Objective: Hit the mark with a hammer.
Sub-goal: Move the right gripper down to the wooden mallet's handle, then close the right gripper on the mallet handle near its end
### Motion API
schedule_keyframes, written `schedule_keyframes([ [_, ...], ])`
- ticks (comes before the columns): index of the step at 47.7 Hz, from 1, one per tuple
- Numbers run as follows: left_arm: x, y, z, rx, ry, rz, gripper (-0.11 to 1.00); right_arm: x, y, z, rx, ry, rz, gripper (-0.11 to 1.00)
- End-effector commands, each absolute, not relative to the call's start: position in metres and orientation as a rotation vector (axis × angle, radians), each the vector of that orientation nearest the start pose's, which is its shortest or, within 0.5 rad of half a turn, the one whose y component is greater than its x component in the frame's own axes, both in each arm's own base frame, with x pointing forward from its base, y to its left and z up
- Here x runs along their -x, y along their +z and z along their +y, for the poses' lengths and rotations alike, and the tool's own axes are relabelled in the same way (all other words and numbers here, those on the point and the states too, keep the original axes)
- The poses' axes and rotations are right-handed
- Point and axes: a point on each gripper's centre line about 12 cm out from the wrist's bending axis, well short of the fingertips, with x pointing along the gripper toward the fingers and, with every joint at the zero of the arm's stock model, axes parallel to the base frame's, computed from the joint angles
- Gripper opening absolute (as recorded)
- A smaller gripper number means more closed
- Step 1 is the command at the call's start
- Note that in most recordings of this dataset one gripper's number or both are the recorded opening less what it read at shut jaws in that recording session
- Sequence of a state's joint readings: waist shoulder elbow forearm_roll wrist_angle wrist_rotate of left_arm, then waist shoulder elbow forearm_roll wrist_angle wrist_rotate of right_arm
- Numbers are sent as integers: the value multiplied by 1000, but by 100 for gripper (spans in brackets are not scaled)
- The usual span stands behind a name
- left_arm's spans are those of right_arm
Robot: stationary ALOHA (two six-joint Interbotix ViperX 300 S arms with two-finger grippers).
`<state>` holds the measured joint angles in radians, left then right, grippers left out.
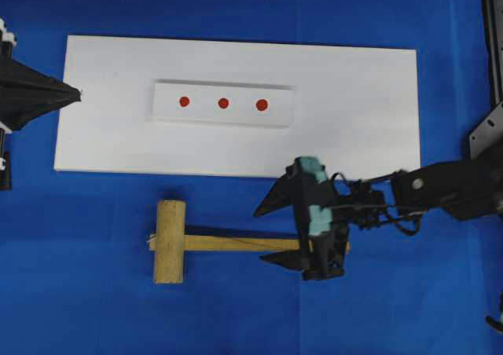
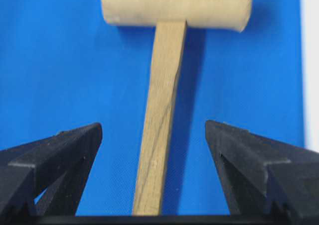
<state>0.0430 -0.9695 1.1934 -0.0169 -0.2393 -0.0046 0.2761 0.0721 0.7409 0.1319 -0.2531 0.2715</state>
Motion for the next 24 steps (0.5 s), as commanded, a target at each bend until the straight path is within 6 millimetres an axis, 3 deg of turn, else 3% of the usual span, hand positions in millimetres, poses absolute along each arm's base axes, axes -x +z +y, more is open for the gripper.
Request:
schedule_keyframes([
  [1,-198,285,10,23,50,-28,0,-385,144,110,-318,130,558,87],
  [16,-197,283,11,23,55,-24,0,-404,101,123,-345,105,584,87],
  [24,-197,281,10,24,55,-19,0,-408,90,124,-352,93,591,87],
])
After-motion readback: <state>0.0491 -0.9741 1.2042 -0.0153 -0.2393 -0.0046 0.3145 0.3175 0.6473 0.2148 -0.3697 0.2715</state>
